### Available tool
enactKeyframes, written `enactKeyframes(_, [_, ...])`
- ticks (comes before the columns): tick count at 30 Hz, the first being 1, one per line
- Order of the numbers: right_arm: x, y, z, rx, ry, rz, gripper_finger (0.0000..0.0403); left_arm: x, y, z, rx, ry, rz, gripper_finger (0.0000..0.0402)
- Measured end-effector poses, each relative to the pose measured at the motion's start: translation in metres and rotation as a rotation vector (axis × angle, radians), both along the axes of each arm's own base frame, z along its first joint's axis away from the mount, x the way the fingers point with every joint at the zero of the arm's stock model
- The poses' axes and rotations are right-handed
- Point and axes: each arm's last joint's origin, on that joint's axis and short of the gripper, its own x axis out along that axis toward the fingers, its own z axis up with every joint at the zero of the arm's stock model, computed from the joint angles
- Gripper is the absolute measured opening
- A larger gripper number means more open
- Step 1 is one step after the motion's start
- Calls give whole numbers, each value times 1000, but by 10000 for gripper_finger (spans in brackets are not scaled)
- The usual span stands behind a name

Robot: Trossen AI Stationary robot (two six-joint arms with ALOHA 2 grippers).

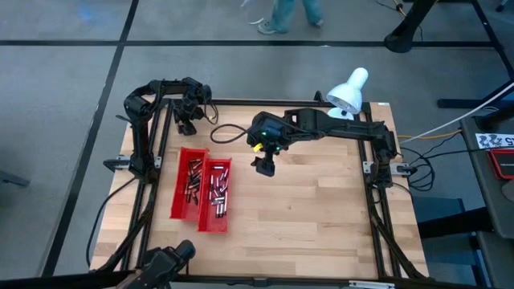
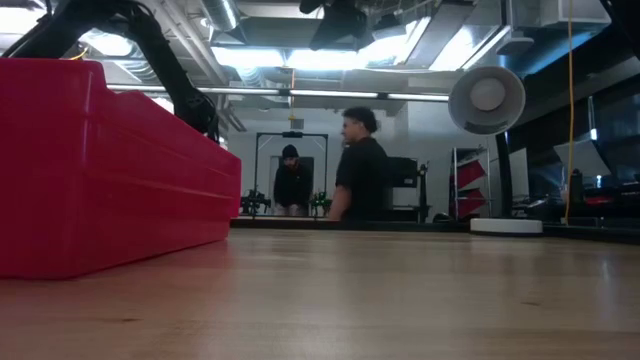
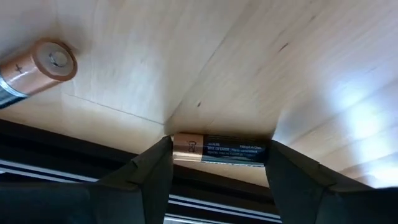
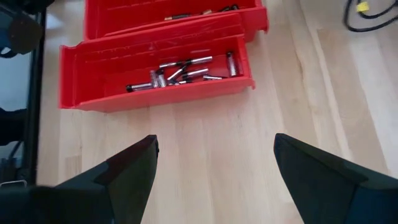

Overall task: Sort batteries
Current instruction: Put the black battery into the left red bin

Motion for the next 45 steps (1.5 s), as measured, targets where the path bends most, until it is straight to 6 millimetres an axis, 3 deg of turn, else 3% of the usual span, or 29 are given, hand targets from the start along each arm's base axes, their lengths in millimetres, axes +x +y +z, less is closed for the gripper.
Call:
enactKeyframes(5, [0,4,0,-2,1,12,321,3,-1,15,35,-33,48,214])
enactKeyframes(12, [0,5,0,-39,-3,19,321,5,-19,73,83,-256,143,213])
enactKeyframes(19, [1,4,1,-51,-14,20,321,9,-69,139,94,-557,93,220])
enactKeyframes(24, [1,4,1,-53,-15,20,321,16,-118,173,19,-728,-33,222])
enactKeyframes(28, [2,4,1,-73,-19,7,321,21,-151,184,-15,-729,-107,222])
enactKeyframes(34, [2,4,1,-85,-19,20,321,34,-182,185,-72,-717,-234,224])
enactKeyframes(39, [2,4,1,-86,-20,20,321,38,-197,185,-93,-693,-335,224])
enactKeyframes(45, [2,4,1,-86,-19,20,321,37,-202,184,-78,-637,-341,225])
